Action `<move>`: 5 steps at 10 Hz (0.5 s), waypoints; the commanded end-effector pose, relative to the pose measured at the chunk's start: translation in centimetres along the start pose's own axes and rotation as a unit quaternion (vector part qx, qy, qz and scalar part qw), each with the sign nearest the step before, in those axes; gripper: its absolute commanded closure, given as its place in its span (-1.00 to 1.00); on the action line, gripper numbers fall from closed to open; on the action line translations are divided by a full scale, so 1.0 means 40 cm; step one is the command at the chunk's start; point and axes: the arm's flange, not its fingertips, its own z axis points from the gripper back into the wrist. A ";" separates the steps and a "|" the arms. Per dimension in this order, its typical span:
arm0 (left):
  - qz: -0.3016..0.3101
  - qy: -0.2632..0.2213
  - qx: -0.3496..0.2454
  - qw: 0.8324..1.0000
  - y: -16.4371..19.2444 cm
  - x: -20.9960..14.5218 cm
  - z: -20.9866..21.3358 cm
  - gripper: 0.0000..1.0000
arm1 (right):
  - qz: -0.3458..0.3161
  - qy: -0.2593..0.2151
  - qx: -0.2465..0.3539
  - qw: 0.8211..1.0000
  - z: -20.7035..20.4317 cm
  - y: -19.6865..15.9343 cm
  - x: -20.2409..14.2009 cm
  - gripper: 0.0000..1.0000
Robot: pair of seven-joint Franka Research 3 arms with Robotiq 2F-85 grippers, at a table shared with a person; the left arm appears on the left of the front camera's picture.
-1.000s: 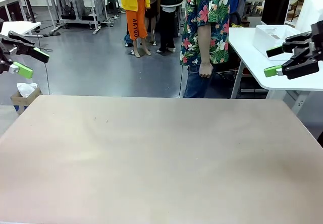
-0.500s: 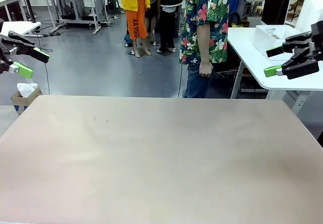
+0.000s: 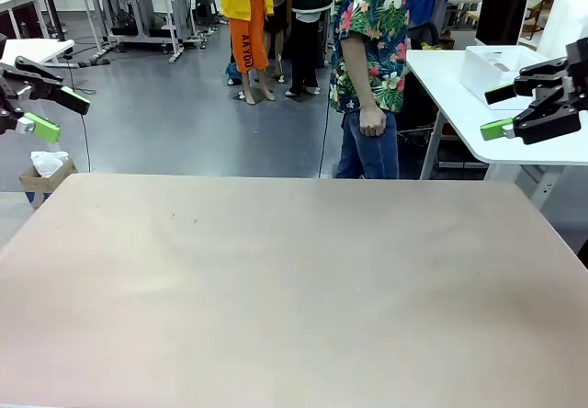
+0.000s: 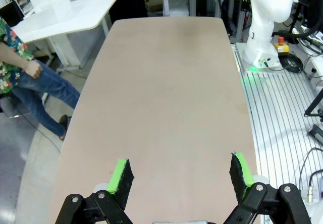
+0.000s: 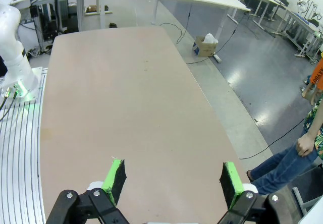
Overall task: Stack the cups and store them in the basket.
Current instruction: Place the stack of Reusable plastic cups into the Pantry Basket.
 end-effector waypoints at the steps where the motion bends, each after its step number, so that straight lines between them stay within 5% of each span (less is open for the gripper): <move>1: 0.006 -0.009 0.000 1.000 -0.003 0.008 0.001 -1.00 | -0.007 -0.010 -0.001 1.000 -0.006 -0.001 0.004 -1.00; 5: 0.006 -0.009 0.000 1.000 -0.003 0.008 0.001 -1.00 | -0.007 -0.010 -0.001 1.000 -0.006 -0.001 0.004 -1.00</move>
